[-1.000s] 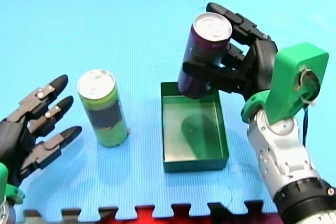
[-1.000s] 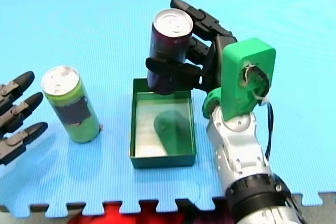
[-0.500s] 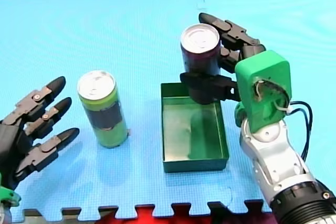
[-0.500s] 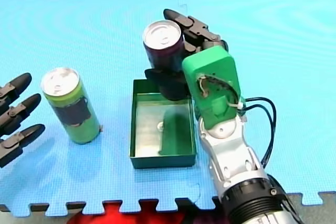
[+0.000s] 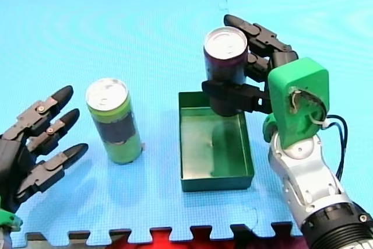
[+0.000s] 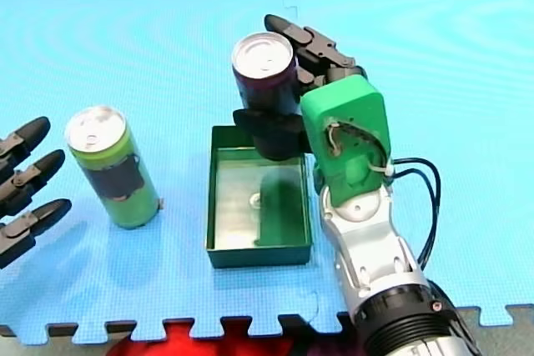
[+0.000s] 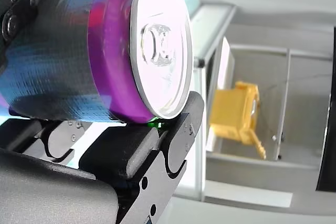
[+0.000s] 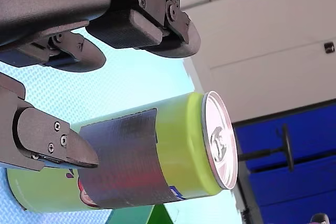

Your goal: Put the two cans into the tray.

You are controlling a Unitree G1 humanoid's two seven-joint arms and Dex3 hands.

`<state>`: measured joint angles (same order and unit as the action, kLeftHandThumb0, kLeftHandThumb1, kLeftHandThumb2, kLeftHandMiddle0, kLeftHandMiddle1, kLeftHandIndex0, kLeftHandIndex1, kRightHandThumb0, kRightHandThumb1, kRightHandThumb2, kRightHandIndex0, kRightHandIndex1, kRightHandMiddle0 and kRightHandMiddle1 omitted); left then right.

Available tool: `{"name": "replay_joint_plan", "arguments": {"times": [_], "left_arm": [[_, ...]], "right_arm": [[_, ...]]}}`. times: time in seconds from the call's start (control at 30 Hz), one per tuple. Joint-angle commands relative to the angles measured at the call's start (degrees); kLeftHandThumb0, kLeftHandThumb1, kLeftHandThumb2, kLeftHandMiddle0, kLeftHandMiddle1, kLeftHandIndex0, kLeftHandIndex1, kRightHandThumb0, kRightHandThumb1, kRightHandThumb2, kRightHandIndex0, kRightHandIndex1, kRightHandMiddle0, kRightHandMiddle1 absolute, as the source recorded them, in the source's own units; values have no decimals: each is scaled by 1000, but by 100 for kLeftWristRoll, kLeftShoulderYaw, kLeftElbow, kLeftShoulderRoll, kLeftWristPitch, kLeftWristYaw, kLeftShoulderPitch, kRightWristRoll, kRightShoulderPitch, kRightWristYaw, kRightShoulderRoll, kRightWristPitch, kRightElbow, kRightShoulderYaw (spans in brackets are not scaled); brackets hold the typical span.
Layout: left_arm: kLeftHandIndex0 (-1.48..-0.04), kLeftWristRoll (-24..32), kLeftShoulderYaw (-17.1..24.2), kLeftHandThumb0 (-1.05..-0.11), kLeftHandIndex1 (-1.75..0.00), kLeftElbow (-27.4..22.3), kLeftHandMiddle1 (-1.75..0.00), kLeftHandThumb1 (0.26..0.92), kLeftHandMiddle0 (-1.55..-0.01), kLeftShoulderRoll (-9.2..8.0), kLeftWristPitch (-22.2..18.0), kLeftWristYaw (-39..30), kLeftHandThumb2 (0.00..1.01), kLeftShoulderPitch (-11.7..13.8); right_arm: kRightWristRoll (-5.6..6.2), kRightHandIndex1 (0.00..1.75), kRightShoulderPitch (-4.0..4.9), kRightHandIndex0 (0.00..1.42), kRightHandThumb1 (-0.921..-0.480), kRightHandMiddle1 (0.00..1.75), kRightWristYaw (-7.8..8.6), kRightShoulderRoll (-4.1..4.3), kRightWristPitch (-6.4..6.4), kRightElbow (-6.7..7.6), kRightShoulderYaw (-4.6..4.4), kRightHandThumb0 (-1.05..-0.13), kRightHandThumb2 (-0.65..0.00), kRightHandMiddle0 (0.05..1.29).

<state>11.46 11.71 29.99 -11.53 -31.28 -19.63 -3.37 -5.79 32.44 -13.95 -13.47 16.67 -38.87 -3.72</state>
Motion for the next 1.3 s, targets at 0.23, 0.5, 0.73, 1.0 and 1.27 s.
{"name": "replay_joint_plan", "arguments": {"times": [0.23, 0.5, 0.73, 1.0, 1.27], "left_arm": [[-427, -11, 9, -1048, 0, -62, 0, 912, -458, -31, 25, 19, 1, 49], [-428, -1, 17, -1048, 0, -67, 0, 912, -454, -56, 34, -2, 1, 62], [-426, 16, 19, -1048, 0, -217, 0, 913, -449, -73, 80, -16, 1, 148], [-420, -56, -2, -1048, 0, -348, 0, 919, -446, -86, 75, 24, 3, 234], [-418, -47, -15, -1048, 0, -433, 0, 920, -443, -84, 123, 10, 3, 278]], "right_arm": [[299, 0, 8, 1282, -760, 0, 133, -131, 47, 24, 152, -459, 0, 1111], [646, 0, 19, 1268, -757, 0, 377, -179, 129, -46, 295, -456, 0, 1104], [644, 0, -13, 1261, -754, 0, 385, -180, 169, -58, 266, -450, 0, 1099], [613, 1, -11, 1258, -753, 1, 308, -253, 254, -238, 225, -441, 0, 1099], [552, 3, 10, 1265, -752, 3, 235, -293, 276, -367, 161, -428, 0, 1107]]}}
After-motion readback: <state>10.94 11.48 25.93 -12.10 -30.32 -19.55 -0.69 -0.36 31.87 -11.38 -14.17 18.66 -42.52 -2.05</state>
